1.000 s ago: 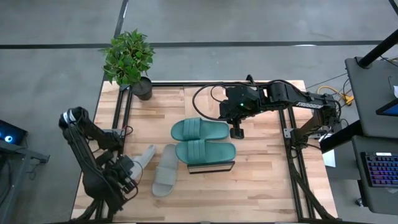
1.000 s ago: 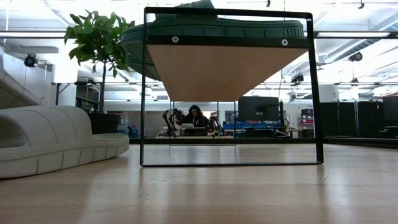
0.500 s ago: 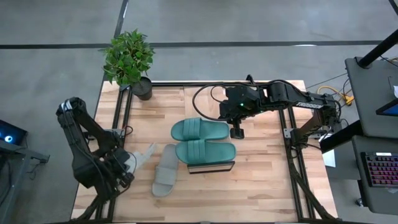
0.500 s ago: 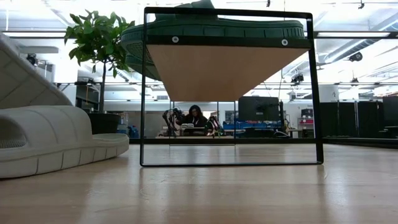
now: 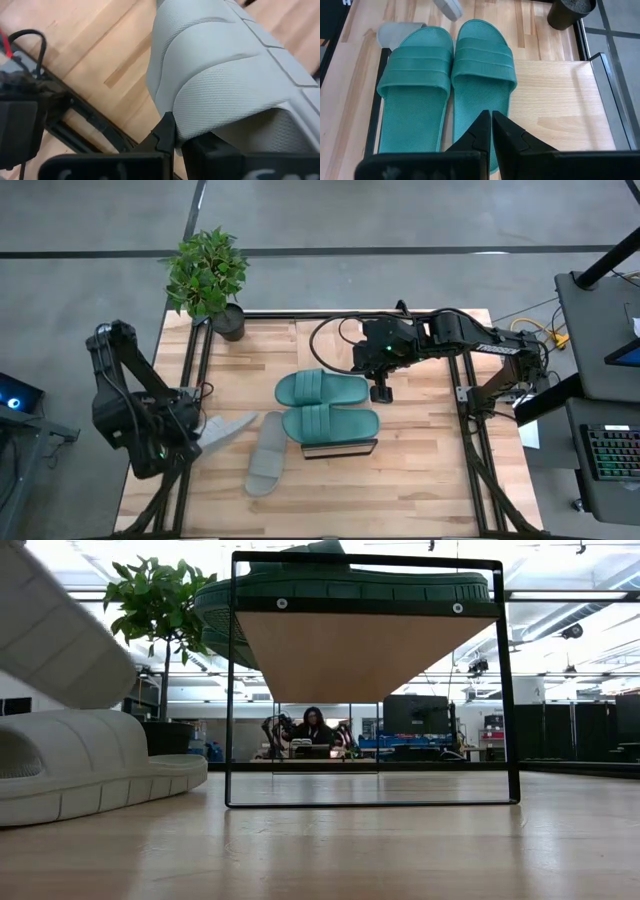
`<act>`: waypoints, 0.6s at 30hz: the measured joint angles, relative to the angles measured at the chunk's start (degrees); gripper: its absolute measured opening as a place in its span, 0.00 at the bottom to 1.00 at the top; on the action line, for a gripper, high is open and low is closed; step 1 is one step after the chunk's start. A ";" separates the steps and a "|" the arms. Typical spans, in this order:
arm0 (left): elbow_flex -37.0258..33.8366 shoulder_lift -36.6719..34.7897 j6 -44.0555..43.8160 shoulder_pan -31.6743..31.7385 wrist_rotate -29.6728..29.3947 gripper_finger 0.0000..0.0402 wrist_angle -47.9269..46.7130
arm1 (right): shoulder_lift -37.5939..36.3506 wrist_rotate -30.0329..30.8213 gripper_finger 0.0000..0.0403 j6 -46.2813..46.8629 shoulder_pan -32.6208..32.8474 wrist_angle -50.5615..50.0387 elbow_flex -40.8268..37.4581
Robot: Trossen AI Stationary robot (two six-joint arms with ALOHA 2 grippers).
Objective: Pick and place slides into the shelf
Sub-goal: Put the left gray slipper on the shelf
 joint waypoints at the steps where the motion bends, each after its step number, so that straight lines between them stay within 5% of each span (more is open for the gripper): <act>1: 0.63 -0.34 0.81 0.02 -0.15 0.00 0.03 | 0.00 0.00 0.02 -0.02 -0.01 0.00 0.00; 12: 9.55 -1.55 12.08 0.02 0.85 0.00 0.02 | 0.00 0.00 0.02 0.18 -0.01 0.02 0.00; 18: 14.63 -1.44 15.81 0.02 -8.71 0.00 0.03 | 0.00 0.02 0.02 2.54 -0.04 0.99 0.00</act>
